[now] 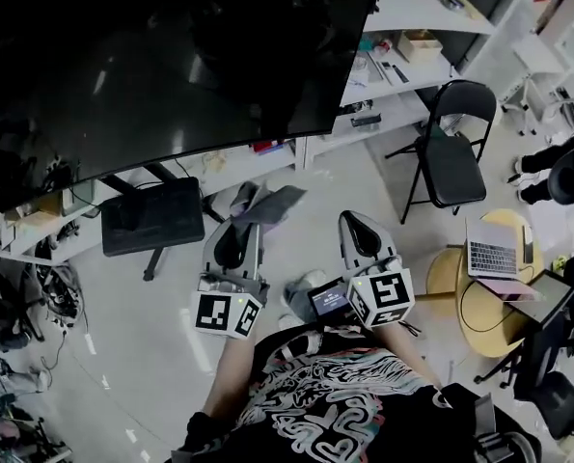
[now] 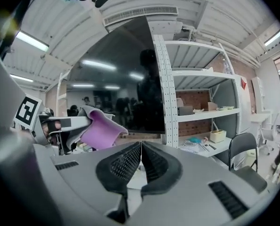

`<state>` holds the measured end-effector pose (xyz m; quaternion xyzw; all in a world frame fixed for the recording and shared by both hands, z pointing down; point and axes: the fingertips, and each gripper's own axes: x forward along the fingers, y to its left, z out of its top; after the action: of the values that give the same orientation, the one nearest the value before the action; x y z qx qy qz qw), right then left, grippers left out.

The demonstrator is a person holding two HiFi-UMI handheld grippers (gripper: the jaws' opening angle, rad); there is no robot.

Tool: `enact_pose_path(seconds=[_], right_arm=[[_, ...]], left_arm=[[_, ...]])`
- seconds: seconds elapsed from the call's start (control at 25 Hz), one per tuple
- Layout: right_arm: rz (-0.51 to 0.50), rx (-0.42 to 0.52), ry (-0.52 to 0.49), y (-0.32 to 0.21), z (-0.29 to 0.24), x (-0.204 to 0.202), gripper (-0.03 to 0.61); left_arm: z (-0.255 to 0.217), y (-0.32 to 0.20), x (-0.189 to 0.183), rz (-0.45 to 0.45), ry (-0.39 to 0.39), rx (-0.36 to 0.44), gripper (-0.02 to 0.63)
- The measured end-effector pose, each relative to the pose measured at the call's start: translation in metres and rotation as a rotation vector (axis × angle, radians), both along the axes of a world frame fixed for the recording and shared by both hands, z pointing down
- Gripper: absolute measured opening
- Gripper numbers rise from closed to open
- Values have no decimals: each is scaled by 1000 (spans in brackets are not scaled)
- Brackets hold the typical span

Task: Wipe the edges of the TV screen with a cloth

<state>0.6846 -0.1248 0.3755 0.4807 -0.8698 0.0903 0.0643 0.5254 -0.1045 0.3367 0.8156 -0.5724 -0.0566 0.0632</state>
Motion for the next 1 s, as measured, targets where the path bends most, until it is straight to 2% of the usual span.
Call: enact_pose_path(seconds=[0.28,0.44,0.64,1.0], right_arm=[[-26,28,-10,69,-12,1,29],[-42,43,-15,92,-20,6,30],[-72,30,-58,103,-30,15,30],[-134,82,-26,98,-55,34,29]], left_arm=[[-9,70,-1,-57,-51,23,92],[-16,93,8,-69,-74,25,92],[-23,110,19,-108,-79,29,92],[-28,120,50,-152,-59,23,92]])
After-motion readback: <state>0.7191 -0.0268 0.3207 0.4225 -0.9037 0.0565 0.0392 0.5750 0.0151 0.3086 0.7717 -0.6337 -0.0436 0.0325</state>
